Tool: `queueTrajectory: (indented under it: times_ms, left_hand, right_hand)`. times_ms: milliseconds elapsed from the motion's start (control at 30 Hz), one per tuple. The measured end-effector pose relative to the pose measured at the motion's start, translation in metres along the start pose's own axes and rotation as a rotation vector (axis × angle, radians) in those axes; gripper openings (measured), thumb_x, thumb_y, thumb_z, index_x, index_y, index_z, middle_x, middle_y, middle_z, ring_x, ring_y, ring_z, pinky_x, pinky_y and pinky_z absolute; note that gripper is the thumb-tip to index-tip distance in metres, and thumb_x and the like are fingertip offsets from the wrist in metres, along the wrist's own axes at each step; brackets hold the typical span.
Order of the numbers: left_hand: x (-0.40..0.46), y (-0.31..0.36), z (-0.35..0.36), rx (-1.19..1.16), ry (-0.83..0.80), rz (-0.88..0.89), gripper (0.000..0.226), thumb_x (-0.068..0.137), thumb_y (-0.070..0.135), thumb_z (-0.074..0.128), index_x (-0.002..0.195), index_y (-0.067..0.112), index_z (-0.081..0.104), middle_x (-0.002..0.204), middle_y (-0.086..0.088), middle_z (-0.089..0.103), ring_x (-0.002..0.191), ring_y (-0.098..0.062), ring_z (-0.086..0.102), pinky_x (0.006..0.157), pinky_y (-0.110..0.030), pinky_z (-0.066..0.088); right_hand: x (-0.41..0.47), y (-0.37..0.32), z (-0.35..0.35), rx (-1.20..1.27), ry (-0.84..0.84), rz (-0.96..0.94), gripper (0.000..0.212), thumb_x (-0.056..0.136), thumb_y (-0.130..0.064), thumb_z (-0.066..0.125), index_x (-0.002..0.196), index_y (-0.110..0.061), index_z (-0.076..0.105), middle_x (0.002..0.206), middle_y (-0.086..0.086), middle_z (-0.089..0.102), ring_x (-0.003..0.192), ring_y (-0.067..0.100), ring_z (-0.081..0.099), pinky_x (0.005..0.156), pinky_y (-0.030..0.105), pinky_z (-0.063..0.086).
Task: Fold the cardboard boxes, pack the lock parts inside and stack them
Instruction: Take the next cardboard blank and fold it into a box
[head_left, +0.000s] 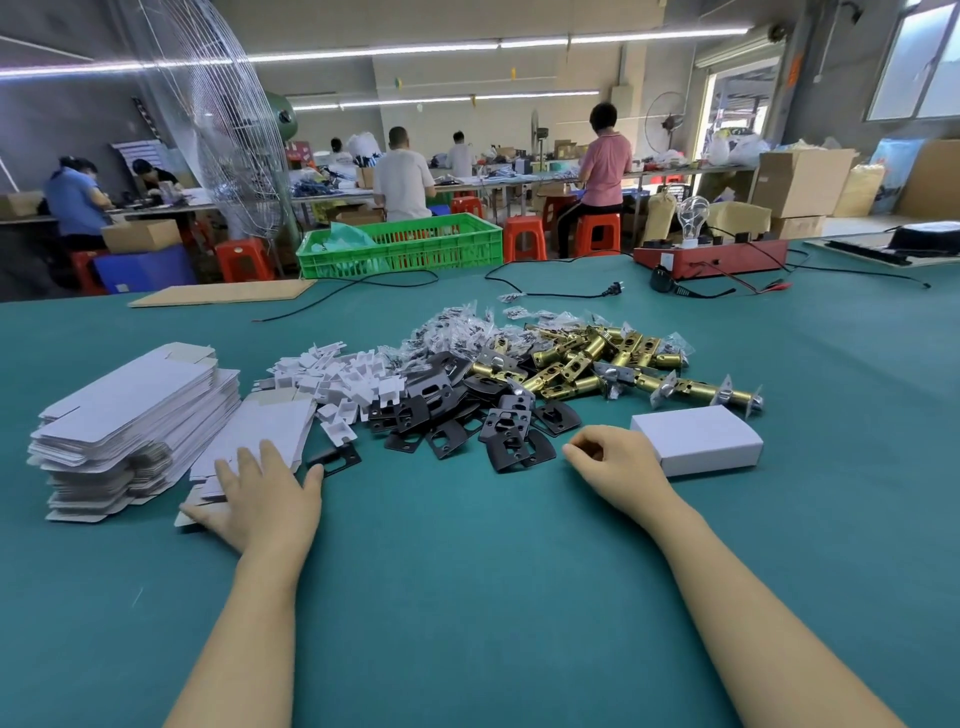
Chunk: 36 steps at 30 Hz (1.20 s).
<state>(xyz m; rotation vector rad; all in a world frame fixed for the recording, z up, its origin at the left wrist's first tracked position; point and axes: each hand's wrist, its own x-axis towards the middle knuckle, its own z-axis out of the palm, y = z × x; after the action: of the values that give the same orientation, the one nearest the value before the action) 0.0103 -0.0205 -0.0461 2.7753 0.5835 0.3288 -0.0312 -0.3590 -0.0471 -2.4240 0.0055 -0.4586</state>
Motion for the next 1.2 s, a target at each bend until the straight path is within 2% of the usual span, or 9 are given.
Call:
queueTrajectory:
  times_ms: [200, 333, 433, 567, 667, 833, 933, 1067, 1200]
  left_hand:
    - [-0.004, 0.003, -0.001, 0.154, 0.023, 0.006, 0.044, 0.099, 0.012, 0.032, 0.141, 0.019, 0.042, 0.152, -0.001, 0.04, 0.151, -0.025, 0.004, 0.115, -0.065, 0.004]
    - [-0.012, 0.006, -0.001, -0.017, 0.261, 0.1, 0.041, 0.098, -0.004, 0.035, 0.134, 0.004, 0.051, 0.135, -0.013, 0.058, 0.147, -0.036, 0.019, 0.117, -0.058, 0.0]
    - [-0.032, 0.022, -0.003, -0.191, 0.462, 0.294, 0.038, 0.083, -0.025, 0.048, 0.118, -0.014, 0.06, 0.111, -0.032, 0.066, 0.126, -0.054, 0.047, 0.112, -0.067, 0.022]
    - [-0.078, 0.066, -0.007, -0.245, 0.54, 0.674, 0.056, 0.051, -0.032, 0.069, 0.104, -0.013, 0.069, 0.085, -0.027, 0.071, 0.074, -0.04, 0.071, 0.061, -0.048, 0.058]
    - [-0.114, 0.085, -0.009, -0.238, 0.435, 0.832, 0.061, 0.039, -0.023, 0.081, 0.096, -0.004, 0.075, 0.059, -0.01, 0.065, 0.04, -0.025, 0.054, 0.031, -0.024, 0.035]
    - [-0.134, 0.086, 0.0, -0.281, 0.265, 0.96, 0.06, 0.045, -0.015, 0.087, 0.102, -0.004, 0.074, 0.089, -0.009, 0.076, 0.052, -0.022, 0.065, 0.035, -0.023, 0.041]
    - [-0.131, 0.081, 0.007, -0.306, -0.007, 1.005, 0.038, 0.096, 0.015, 0.055, 0.134, 0.009, 0.059, 0.133, -0.003, 0.063, 0.11, -0.021, 0.066, 0.083, -0.028, 0.053]
    - [-0.126, 0.079, 0.014, -0.429, -0.183, 1.005, 0.049, 0.1, 0.037, 0.052, 0.144, 0.018, 0.047, 0.158, 0.003, 0.029, 0.148, -0.013, 0.022, 0.111, -0.008, 0.007]
    - [-0.119, 0.081, 0.013, -0.644, -0.022, 0.714, 0.07, 0.095, 0.031, 0.062, 0.152, 0.011, 0.027, 0.157, 0.001, 0.02, 0.148, -0.013, 0.014, 0.11, -0.007, 0.003]
  right_hand:
    - [-0.001, 0.0, 0.0, 0.003, 0.017, -0.014, 0.02, 0.093, -0.023, 0.058, 0.08, -0.011, 0.068, 0.073, -0.003, 0.065, 0.069, 0.008, 0.055, 0.059, 0.014, 0.037]
    - [-0.001, 0.001, 0.0, -0.001, 0.021, -0.017, 0.021, 0.093, -0.024, 0.058, 0.079, -0.012, 0.068, 0.073, -0.004, 0.065, 0.07, 0.009, 0.056, 0.06, 0.016, 0.038]
    - [-0.001, 0.001, 0.001, 0.017, 0.028, -0.011, 0.025, 0.093, -0.027, 0.059, 0.076, -0.011, 0.068, 0.071, -0.003, 0.065, 0.069, 0.009, 0.056, 0.059, 0.017, 0.038]
    - [-0.003, 0.0, 0.001, 0.083, 0.078, -0.019, 0.03, 0.094, -0.029, 0.058, 0.069, -0.013, 0.063, 0.063, -0.006, 0.06, 0.062, 0.007, 0.053, 0.059, 0.022, 0.039]
    - [-0.009, -0.004, -0.001, 0.155, 0.137, -0.048, 0.033, 0.095, -0.029, 0.057, 0.067, -0.013, 0.061, 0.059, -0.001, 0.061, 0.057, 0.014, 0.054, 0.061, 0.033, 0.045]
    - [-0.018, -0.031, 0.002, 0.44, 0.169, 0.048, 0.047, 0.093, -0.046, 0.054, 0.068, -0.007, 0.064, 0.054, 0.005, 0.065, 0.044, 0.014, 0.06, 0.045, 0.026, 0.049]
    - [-0.018, -0.045, 0.013, 0.682, 0.036, 0.224, 0.03, 0.09, -0.038, 0.063, 0.088, -0.008, 0.061, 0.062, 0.005, 0.067, 0.053, 0.018, 0.064, 0.049, 0.027, 0.051]
    - [-0.018, -0.044, 0.018, 0.821, -0.025, 0.305, 0.014, 0.091, -0.004, 0.058, 0.096, -0.011, 0.047, 0.095, 0.026, 0.066, 0.079, 0.026, 0.061, 0.074, 0.045, 0.05]
    - [-0.016, -0.045, 0.012, 1.023, -0.016, 0.36, 0.018, 0.092, 0.002, 0.055, 0.096, -0.012, 0.044, 0.099, 0.017, 0.067, 0.085, 0.025, 0.065, 0.066, 0.036, 0.053]
